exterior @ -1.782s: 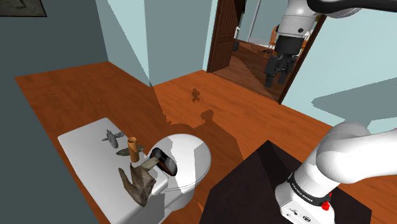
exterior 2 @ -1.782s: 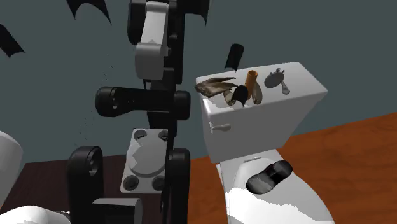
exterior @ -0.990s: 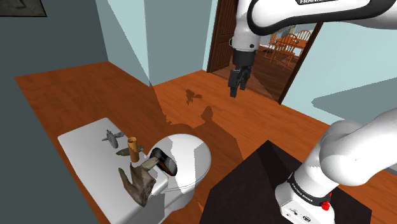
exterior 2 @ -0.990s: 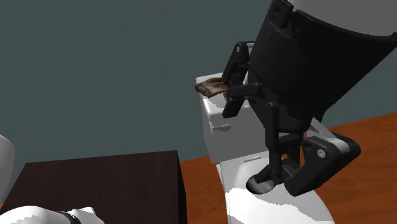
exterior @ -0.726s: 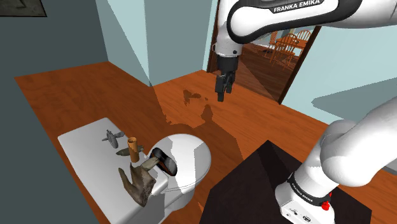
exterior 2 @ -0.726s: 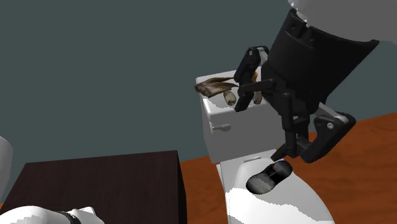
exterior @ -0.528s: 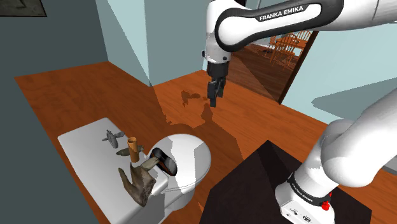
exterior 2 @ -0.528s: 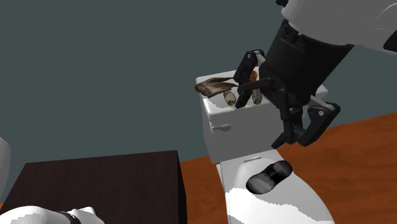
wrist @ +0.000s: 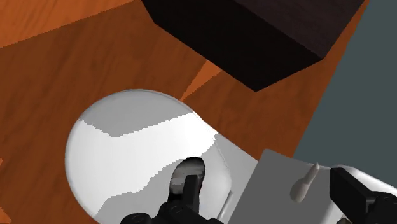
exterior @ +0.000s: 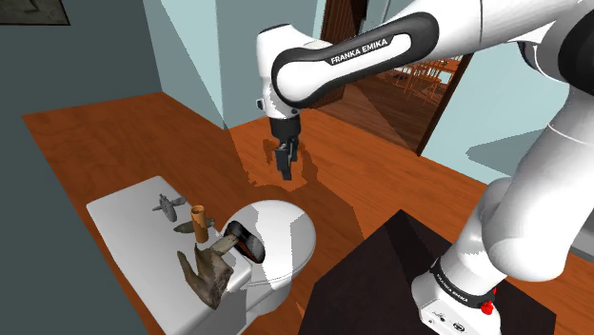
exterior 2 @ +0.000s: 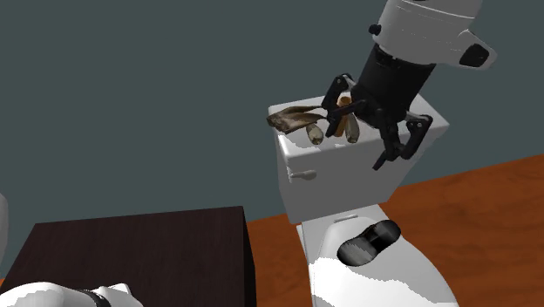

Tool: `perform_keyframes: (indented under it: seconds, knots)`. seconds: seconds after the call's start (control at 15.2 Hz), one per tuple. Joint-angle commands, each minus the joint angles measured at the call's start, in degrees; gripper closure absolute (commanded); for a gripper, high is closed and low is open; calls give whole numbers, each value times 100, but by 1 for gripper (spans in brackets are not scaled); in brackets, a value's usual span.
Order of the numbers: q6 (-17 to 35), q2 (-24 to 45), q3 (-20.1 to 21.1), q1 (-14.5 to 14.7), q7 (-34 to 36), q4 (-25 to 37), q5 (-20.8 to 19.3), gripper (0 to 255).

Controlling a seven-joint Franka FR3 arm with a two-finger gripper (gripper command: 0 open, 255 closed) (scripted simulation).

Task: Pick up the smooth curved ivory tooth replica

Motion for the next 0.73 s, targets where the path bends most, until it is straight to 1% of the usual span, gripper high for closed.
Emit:
perform_keyframes:
  seconds: [0.0,0.66]
  knots:
    - [45,386,107,113,-82,282,-113,0]
    - [169,2179,532,802,-424,1609,-799,0]
